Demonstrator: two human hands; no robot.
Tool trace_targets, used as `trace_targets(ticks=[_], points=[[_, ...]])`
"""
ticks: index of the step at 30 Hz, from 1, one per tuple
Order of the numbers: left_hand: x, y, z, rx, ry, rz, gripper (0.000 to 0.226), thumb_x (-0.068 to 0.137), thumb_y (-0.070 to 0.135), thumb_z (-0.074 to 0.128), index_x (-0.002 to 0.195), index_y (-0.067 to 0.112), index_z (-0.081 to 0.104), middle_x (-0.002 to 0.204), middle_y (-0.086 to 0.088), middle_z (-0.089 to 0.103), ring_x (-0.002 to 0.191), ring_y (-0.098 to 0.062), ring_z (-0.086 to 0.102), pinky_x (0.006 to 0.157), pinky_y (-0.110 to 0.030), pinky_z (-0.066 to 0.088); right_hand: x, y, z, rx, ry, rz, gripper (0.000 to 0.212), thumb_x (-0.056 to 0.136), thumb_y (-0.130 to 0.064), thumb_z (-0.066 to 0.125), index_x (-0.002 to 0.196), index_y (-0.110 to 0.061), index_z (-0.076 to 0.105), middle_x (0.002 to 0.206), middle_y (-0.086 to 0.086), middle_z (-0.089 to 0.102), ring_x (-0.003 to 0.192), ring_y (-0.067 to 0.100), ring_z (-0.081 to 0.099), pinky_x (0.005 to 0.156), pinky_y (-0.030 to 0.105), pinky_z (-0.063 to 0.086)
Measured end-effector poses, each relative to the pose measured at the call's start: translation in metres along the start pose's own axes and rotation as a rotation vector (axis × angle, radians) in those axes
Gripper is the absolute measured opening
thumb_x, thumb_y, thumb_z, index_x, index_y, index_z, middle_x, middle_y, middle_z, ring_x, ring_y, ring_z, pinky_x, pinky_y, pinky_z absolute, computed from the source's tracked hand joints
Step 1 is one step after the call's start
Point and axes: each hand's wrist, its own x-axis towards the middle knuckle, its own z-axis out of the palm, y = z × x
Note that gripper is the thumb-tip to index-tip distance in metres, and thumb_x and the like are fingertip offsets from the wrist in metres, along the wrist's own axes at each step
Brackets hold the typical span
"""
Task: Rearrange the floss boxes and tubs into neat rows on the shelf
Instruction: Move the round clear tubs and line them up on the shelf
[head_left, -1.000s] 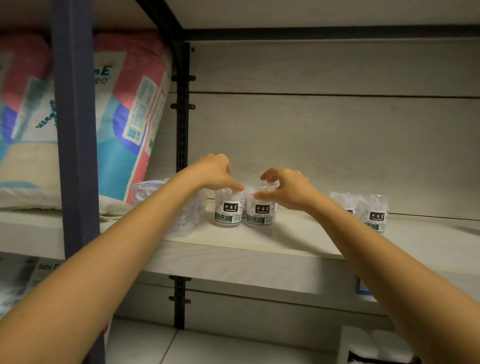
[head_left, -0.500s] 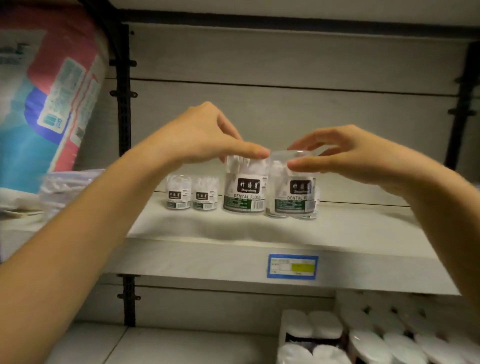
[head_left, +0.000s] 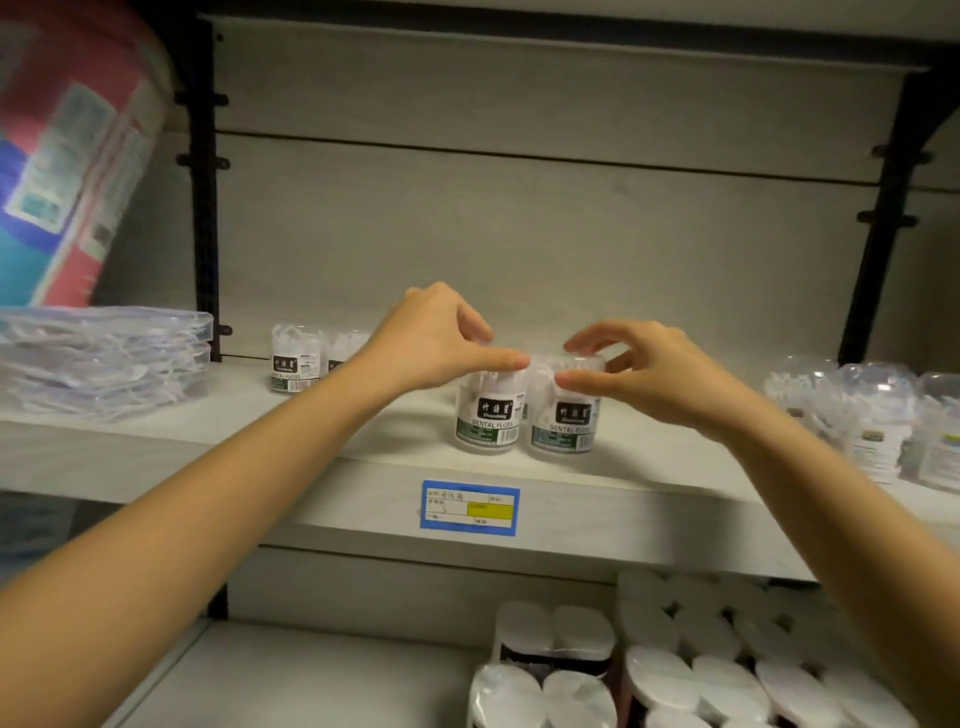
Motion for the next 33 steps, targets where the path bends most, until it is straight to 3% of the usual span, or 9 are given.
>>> trace_targets(ticks=[4, 7, 9, 14, 20, 23, 26, 29, 33], points=[[0.000, -0.009, 0.007, 0.048, -0.052, 0.007, 0.060, 0.066, 0.058, 0.069, 0.110, 0.017, 0.069, 0.119, -0.001, 0.067, 0.111, -0.016, 0.058, 0.095, -0.031, 0.046, -0.003, 0.009, 0.012, -0.003, 0.013, -0.038, 0.045, 0.077, -0.051, 0.063, 0.115, -0.027, 0.060, 0.120, -0.008, 0.060, 0.098, 0.014, 0.061, 0.084, 0.032, 0.049], [-0.004, -0.012, 0.000, 0.121, -0.038, 0.092, 0.063, 0.070, 0.059, 0.064, 0.123, 0.024, 0.059, 0.141, 0.006, 0.049, 0.130, -0.015, 0.042, 0.107, -0.033, 0.031, -0.008, 0.014, 0.008, -0.012, 0.092, -0.105, 0.046, 0.077, -0.051, 0.061, 0.117, -0.029, 0.058, 0.123, -0.009, 0.055, 0.108, 0.012, 0.055, 0.093, 0.034, 0.047], [-0.004, -0.015, -0.006, 0.135, -0.026, 0.176, 0.051, 0.073, 0.051, 0.066, 0.118, 0.028, 0.062, 0.132, 0.006, 0.056, 0.122, -0.013, 0.049, 0.104, -0.029, 0.033, -0.009, 0.016, 0.004, -0.003, 0.113, -0.129, 0.034, 0.080, -0.042, 0.063, 0.112, -0.029, 0.062, 0.114, -0.012, 0.059, 0.104, 0.009, 0.057, 0.091, 0.032, 0.049], [0.011, -0.020, 0.002, 0.201, -0.065, 0.209, 0.031, 0.072, 0.036, 0.075, 0.102, 0.028, 0.071, 0.103, 0.004, 0.070, 0.098, -0.015, 0.058, 0.090, -0.039, 0.048, 0.002, 0.020, 0.013, -0.042, 0.108, -0.106, 0.019, 0.083, -0.035, 0.063, 0.101, -0.030, 0.067, 0.106, -0.014, 0.067, 0.091, 0.007, 0.063, 0.087, 0.034, 0.051], [0.024, -0.026, 0.013, 0.169, -0.027, 0.177, 0.031, 0.071, 0.034, 0.076, 0.101, 0.027, 0.072, 0.104, 0.001, 0.071, 0.098, -0.015, 0.058, 0.088, -0.038, 0.049, 0.016, 0.024, 0.022, -0.070, 0.118, -0.058, 0.019, 0.084, -0.034, 0.063, 0.102, -0.029, 0.066, 0.109, -0.011, 0.068, 0.089, 0.011, 0.064, 0.083, 0.034, 0.052], [0.025, -0.027, 0.014, 0.167, -0.039, 0.181, 0.034, 0.071, 0.036, 0.076, 0.104, 0.026, 0.071, 0.110, 0.000, 0.069, 0.106, -0.016, 0.057, 0.093, -0.038, 0.047, 0.016, 0.027, 0.025, -0.096, 0.123, -0.050, 0.022, 0.083, -0.035, 0.063, 0.104, -0.029, 0.065, 0.114, -0.009, 0.066, 0.101, 0.014, 0.062, 0.086, 0.032, 0.048], [0.020, -0.030, 0.002, 0.182, 0.004, 0.191, 0.039, 0.075, 0.038, 0.072, 0.110, 0.022, 0.068, 0.121, 0.001, 0.066, 0.116, -0.017, 0.055, 0.101, -0.037, 0.042, 0.011, 0.018, 0.026, -0.137, 0.336, -0.137, 0.022, 0.083, -0.034, 0.063, 0.104, -0.027, 0.065, 0.113, -0.005, 0.064, 0.109, 0.018, 0.057, 0.091, 0.033, 0.041], [0.011, -0.042, -0.026, 0.169, 0.183, 0.165, 0.022, 0.079, 0.031, 0.069, 0.096, 0.018, 0.074, 0.095, -0.001, 0.073, 0.085, -0.017, 0.063, 0.087, -0.032, 0.049, 0.005, -0.014, 0.027, 0.020, 0.505, -0.281, 0.009, 0.084, -0.022, 0.064, 0.092, -0.023, 0.068, 0.088, -0.008, 0.066, 0.083, 0.010, 0.061, 0.077, 0.024, 0.048], [-0.004, -0.075, -0.066, 0.191, 0.267, 0.041, 0.012, 0.081, 0.023, 0.067, 0.084, 0.015, 0.075, 0.069, 0.001, 0.063, 0.062, -0.011, 0.053, 0.069, -0.024, 0.041, 0.005, -0.063, 0.044, 0.165, 0.247, -0.315, 0.007, 0.083, -0.019, 0.066, 0.087, -0.024, 0.069, 0.079, -0.010, 0.069, 0.073, 0.002, 0.064, 0.070, 0.014, 0.052]])
